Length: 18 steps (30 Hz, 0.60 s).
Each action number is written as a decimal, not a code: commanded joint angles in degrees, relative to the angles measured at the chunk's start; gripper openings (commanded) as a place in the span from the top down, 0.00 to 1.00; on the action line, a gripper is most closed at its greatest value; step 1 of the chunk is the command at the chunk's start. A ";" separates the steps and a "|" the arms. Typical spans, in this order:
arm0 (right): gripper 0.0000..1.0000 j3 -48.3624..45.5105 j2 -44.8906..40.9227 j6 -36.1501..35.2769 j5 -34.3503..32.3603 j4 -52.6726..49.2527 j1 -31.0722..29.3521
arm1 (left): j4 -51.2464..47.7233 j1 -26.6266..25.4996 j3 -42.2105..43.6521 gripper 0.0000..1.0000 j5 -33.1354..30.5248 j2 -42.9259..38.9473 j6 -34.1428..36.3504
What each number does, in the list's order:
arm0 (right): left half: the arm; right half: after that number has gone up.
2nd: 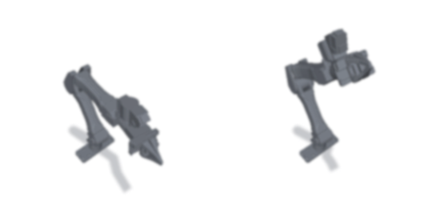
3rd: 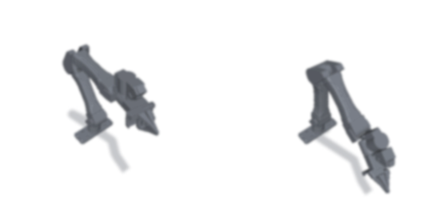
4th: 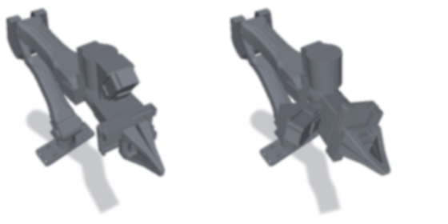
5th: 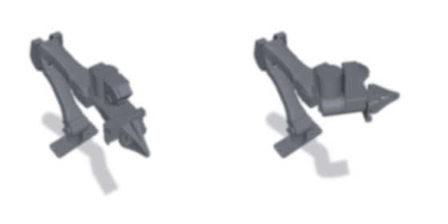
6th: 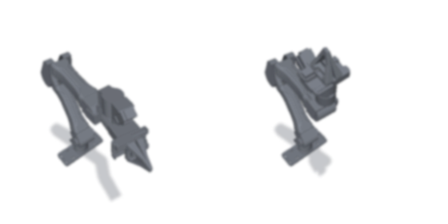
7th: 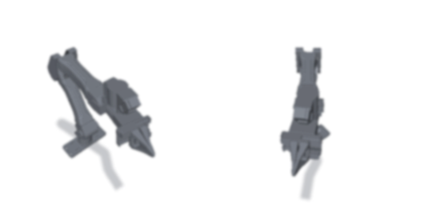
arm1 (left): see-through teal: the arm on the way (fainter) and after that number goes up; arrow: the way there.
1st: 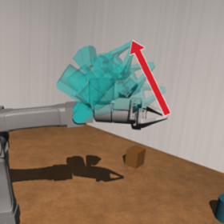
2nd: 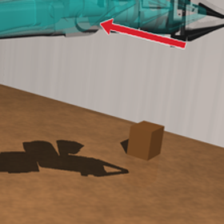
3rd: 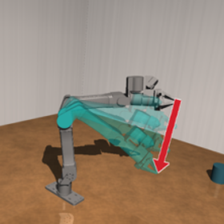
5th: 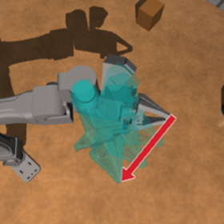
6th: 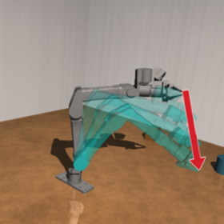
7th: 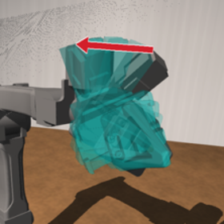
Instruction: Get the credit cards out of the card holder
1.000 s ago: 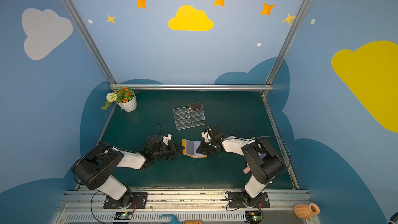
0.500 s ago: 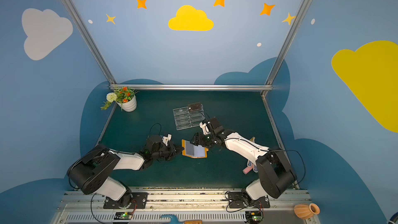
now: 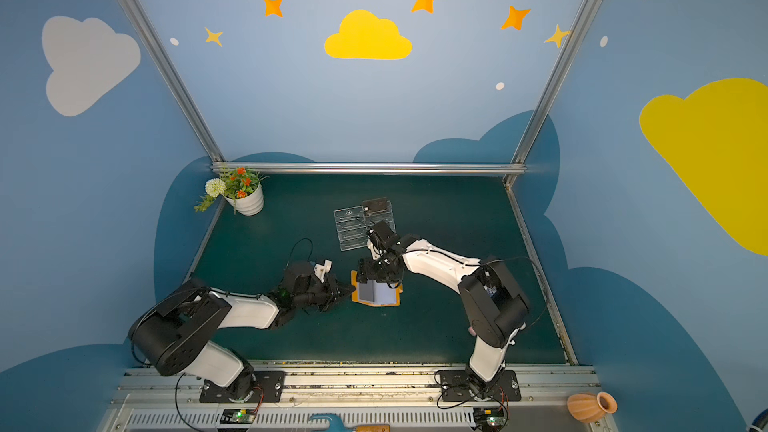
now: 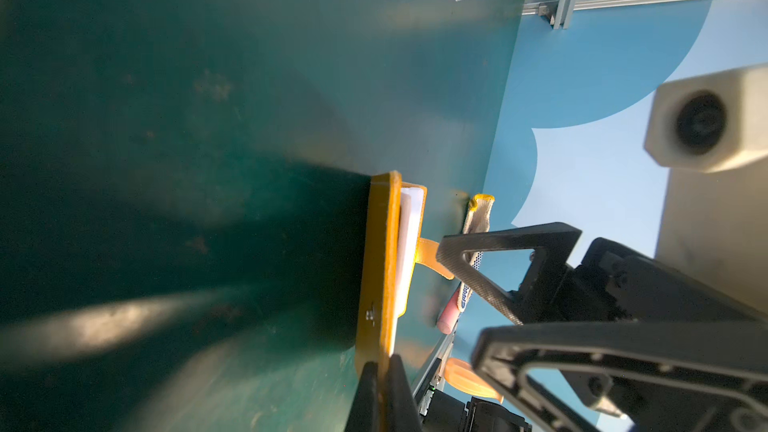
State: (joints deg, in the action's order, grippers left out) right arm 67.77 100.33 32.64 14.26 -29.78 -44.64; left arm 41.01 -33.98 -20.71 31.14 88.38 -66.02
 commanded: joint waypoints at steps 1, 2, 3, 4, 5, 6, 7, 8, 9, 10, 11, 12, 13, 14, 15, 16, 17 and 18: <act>0.24 2.16 0.88 -0.64 -1.80 -2.81 -0.62 | -0.53 -0.25 -0.03 0.96 -0.46 -1.28 1.51; 0.24 2.36 1.14 -0.73 -1.86 -2.98 -0.78 | -0.55 -0.38 -0.03 0.96 -0.62 -1.32 1.45; 0.24 2.47 1.41 -0.74 -1.95 -3.08 -0.87 | -0.51 -0.47 -0.08 0.96 -0.66 -1.19 1.51; 0.24 2.61 1.65 -0.74 -2.16 -3.24 -0.96 | -0.53 -0.52 -0.03 0.96 -0.65 -1.24 1.58; 0.24 2.71 1.91 -0.74 -2.22 -3.27 -0.91 | -0.45 -0.55 -0.10 0.96 -0.76 -1.27 1.58; 0.24 2.87 2.13 -0.78 -2.26 -3.29 -1.02 | -0.33 -0.56 -0.11 0.96 -0.81 -1.28 1.57; 0.24 3.02 2.38 -0.83 -2.24 -3.43 -1.04 | -0.32 -0.64 -0.05 0.96 -0.89 -1.29 1.59; 0.24 3.16 2.65 -0.78 -2.22 -3.44 -1.05 | -0.32 -0.69 -0.04 0.96 -0.83 -1.32 1.59; 0.24 3.40 2.91 -0.82 -2.22 -3.57 -1.07 | -0.24 -0.74 -0.03 0.96 -0.90 -1.36 1.53; 0.24 3.59 3.19 -0.91 -2.22 -3.70 -1.23 | -0.23 -0.74 0.02 0.96 -0.98 -1.31 1.57; 0.25 3.87 3.58 -1.00 -2.31 -3.94 -1.27 | -0.23 -0.80 0.06 0.96 -1.04 -1.36 1.59; 0.25 4.09 3.93 -1.00 -2.34 -4.01 -1.28 | -0.21 -0.82 0.14 0.96 -1.16 -1.43 1.45; 0.25 4.19 4.12 -1.00 -2.31 -4.04 -1.33 | -0.28 -0.83 0.06 0.96 -1.15 -1.41 1.44; 0.25 4.26 4.29 -0.94 -2.18 -3.82 -1.37 | -0.23 -0.87 0.02 0.96 -1.14 -1.43 1.59; 0.25 4.38 4.50 -0.89 -2.21 -3.81 -1.46 | -0.23 -0.88 0.05 0.96 -1.01 -1.50 1.57; 0.25 4.54 4.72 -0.89 -2.20 -3.77 -1.54 | -0.23 -0.79 0.06 0.96 -0.97 -1.40 1.63; 0.25 4.69 4.88 -0.91 -2.26 -4.00 -1.63 | -0.24 -0.85 0.06 0.96 -0.92 -1.45 1.66; 0.25 4.90 5.11 -0.92 -2.54 -4.24 -1.69 | -0.23 -0.92 0.14 0.96 -1.08 -1.52 1.70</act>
State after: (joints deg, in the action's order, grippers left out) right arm 70.72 104.53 32.27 12.60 -32.32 -45.84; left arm 40.86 -34.68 -20.71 30.33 88.27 -65.32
